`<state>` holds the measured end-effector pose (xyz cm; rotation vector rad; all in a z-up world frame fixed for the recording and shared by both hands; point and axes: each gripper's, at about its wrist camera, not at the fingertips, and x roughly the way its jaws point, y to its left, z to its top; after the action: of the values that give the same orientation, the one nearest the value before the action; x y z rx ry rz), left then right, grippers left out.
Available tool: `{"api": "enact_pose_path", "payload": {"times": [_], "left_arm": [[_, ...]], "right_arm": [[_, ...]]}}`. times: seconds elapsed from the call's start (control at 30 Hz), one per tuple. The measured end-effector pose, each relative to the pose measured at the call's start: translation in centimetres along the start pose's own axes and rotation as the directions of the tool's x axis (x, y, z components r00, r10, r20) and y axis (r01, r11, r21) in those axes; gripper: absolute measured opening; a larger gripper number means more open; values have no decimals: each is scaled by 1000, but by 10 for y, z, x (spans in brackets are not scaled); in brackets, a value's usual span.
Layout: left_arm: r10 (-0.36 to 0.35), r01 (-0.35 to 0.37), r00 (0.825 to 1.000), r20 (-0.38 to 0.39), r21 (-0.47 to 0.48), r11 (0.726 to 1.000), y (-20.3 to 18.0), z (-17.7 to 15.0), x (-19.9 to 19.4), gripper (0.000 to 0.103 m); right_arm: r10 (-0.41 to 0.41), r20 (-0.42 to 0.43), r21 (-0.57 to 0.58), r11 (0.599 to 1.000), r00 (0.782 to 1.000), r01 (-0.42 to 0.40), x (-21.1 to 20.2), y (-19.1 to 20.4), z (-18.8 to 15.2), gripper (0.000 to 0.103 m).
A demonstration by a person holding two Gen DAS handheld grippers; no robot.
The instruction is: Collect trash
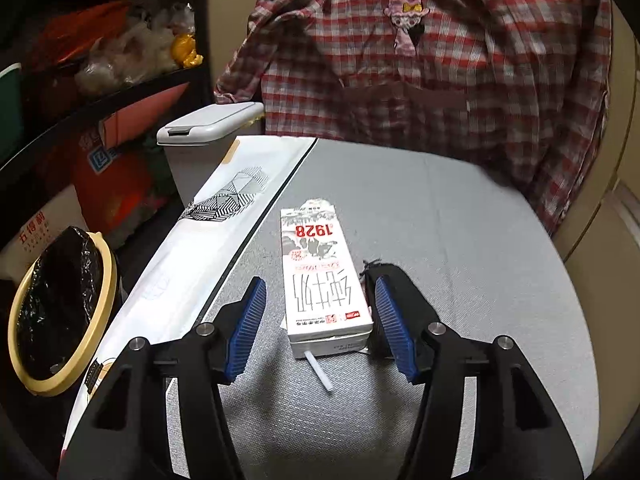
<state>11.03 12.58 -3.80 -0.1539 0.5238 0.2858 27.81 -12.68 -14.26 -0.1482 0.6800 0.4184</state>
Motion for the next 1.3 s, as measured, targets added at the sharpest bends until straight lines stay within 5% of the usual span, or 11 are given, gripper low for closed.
{"api": "enact_pose_path", "payload": {"times": [0.2,0.53,0.63,0.73,1.1,1.3], "left_arm": [[-16,16,1000,3,10,1000,-2,0,1,95],[-5,5,1000,-1,32,999,-6,-2,4,95],[-6,6,1000,-1,28,1000,-5,-2,3,95],[-10,10,1000,1,29,1000,-4,-2,3,95],[-23,23,1000,9,33,999,-14,-2,5,95],[-123,124,992,-21,56,991,-55,-5,21,95]], "right_arm": [[59,-36,-8,998,998,-59,9,5,-2,66],[3,-43,11,1000,999,-2,28,0,-3,68],[0,-74,9,1000,997,0,35,0,-4,53],[4,-46,45,999,999,-2,31,-5,-4,51],[-92,92,172,982,992,75,-23,-27,1,51],[-197,127,242,957,972,163,-85,-64,18,51]]}}
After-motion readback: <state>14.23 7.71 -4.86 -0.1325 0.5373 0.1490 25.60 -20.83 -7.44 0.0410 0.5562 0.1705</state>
